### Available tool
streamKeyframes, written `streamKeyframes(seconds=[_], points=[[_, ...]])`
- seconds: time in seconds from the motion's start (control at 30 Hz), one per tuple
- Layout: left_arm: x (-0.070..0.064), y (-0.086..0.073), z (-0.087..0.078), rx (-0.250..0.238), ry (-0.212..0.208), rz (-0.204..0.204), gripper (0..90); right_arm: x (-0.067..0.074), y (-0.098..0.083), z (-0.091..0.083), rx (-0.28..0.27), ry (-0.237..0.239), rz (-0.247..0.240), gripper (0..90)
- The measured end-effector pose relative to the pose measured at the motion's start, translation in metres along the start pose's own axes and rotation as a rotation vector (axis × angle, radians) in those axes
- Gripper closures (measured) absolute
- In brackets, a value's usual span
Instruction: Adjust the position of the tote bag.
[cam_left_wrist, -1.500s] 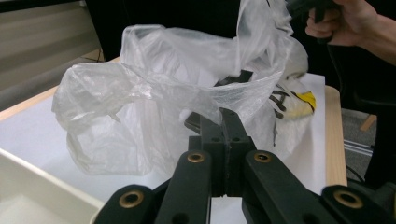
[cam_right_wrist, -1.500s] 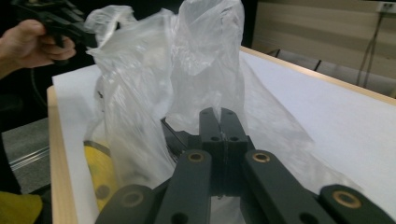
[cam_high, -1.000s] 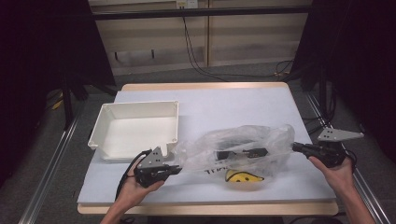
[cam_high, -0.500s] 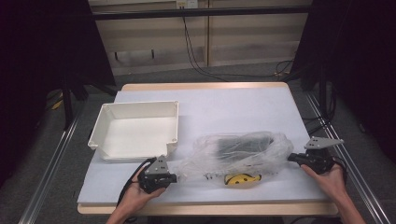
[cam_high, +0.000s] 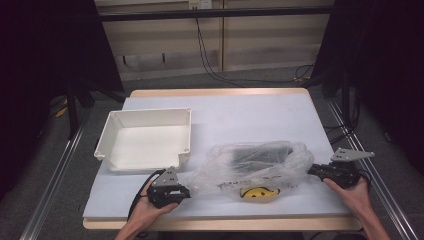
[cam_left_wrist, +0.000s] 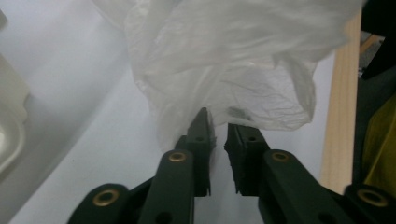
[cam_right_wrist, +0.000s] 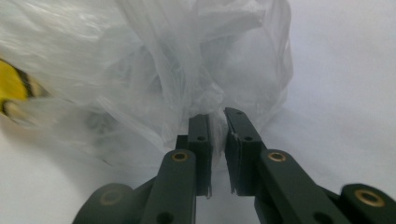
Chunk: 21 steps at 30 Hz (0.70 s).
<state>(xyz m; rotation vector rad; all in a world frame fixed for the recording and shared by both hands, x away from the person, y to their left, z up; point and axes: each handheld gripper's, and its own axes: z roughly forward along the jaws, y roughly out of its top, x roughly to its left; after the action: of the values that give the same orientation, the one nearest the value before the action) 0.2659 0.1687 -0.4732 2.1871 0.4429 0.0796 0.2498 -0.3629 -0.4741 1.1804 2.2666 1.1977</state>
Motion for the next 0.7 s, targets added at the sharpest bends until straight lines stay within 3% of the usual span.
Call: streamKeyframes(seconds=[0.07, 0.17, 0.37, 0.6, 0.7], points=[[-0.001, 0.001, -0.003, -0.011, 0.001, -0.004, 74.4, 0.001, 0.001, -0.004, -0.018, 0.008, 0.001, 79.5], [-0.005, 0.003, -0.014, -0.071, 0.003, -0.012, 69.0, 0.008, 0.008, -0.016, -0.072, 0.02, -0.01, 71.6], [-0.007, 0.003, -0.026, -0.106, 0.015, -0.031, 59.9, 0.019, 0.014, -0.027, -0.122, 0.038, -0.018, 62.6], [-0.009, 0.0, -0.051, -0.18, 0.089, -0.07, 44.3, 0.031, 0.017, -0.046, -0.17, 0.033, -0.025, 46.8], [-0.007, 0.002, -0.062, -0.201, 0.104, -0.073, 42.7, 0.032, 0.019, -0.051, -0.184, 0.032, -0.03, 46.2]])
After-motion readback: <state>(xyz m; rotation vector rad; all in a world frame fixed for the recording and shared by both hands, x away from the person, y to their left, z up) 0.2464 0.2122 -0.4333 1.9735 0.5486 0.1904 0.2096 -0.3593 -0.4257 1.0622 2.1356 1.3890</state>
